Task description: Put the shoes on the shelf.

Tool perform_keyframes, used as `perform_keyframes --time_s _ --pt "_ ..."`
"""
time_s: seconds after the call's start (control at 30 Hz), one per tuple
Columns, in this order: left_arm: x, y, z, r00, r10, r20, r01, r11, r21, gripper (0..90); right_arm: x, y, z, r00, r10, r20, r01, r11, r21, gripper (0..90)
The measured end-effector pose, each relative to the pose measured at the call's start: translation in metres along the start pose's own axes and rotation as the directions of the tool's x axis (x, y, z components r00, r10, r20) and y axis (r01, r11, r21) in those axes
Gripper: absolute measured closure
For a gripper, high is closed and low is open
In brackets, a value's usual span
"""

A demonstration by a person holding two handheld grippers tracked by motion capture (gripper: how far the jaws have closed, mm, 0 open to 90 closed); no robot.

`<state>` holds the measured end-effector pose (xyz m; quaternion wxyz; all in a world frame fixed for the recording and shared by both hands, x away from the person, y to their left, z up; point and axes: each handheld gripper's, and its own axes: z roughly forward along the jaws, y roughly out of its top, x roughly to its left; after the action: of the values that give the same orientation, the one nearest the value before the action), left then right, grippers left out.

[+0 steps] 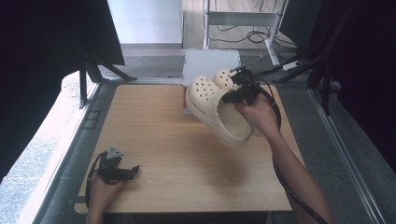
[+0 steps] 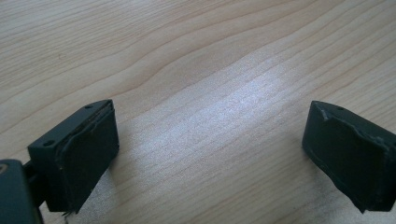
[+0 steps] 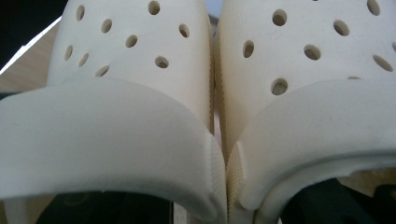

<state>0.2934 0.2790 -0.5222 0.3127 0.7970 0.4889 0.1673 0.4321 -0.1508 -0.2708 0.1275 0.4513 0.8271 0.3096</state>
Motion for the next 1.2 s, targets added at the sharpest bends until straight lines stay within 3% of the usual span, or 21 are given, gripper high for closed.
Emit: perform_keyframes --time_s 0.23,0.5,0.67,0.97,1.07,1.1,1.13,1.2 --pt "0.000 0.000 0.000 1.0000 0.003 0.001 -0.003 1.0000 0.000 4.0 -0.009 0.034 0.019 0.9957 0.072 0.058 -0.072 0.997 -0.002 66.9" --pt "0.000 0.000 0.000 1.0000 0.000 0.003 0.000 1.0000 -0.001 4.6 -0.021 0.070 0.044 0.9786 0.162 0.127 -0.161 0.987 -0.017 66.9" --pt "0.000 0.000 0.000 1.0000 0.001 0.004 -0.001 1.0000 -0.003 4.8 -0.026 0.085 0.055 0.9697 0.197 0.144 -0.196 0.980 -0.023 66.9" --pt "0.000 0.000 0.000 1.0000 0.003 0.004 -0.003 1.0000 -0.003 5.2 -0.040 0.117 0.079 0.9397 0.294 0.175 -0.292 0.956 -0.036 66.9" --pt "0.000 0.000 0.000 1.0000 0.001 0.003 -0.001 1.0000 -0.006 5.3 -0.046 0.127 0.086 0.9273 0.326 0.185 -0.323 0.945 -0.046 66.9" --pt "0.000 0.000 0.001 1.0000 0.001 0.003 -0.001 1.0000 -0.006 5.3 -0.049 0.132 0.091 0.9197 0.339 0.199 -0.336 0.941 -0.051 66.8" --pt "0.000 0.000 0.001 1.0000 0.001 0.003 -0.001 1.0000 -0.006 5.3 -0.049 0.132 0.091 0.9197 0.339 0.199 -0.336 0.941 -0.051 66.8" --pt "0.000 0.000 0.001 1.0000 0.005 0.001 -0.005 1.0000 -0.006 5.3 -0.052 0.137 0.095 0.9107 0.356 0.210 -0.352 0.934 -0.056 66.8"
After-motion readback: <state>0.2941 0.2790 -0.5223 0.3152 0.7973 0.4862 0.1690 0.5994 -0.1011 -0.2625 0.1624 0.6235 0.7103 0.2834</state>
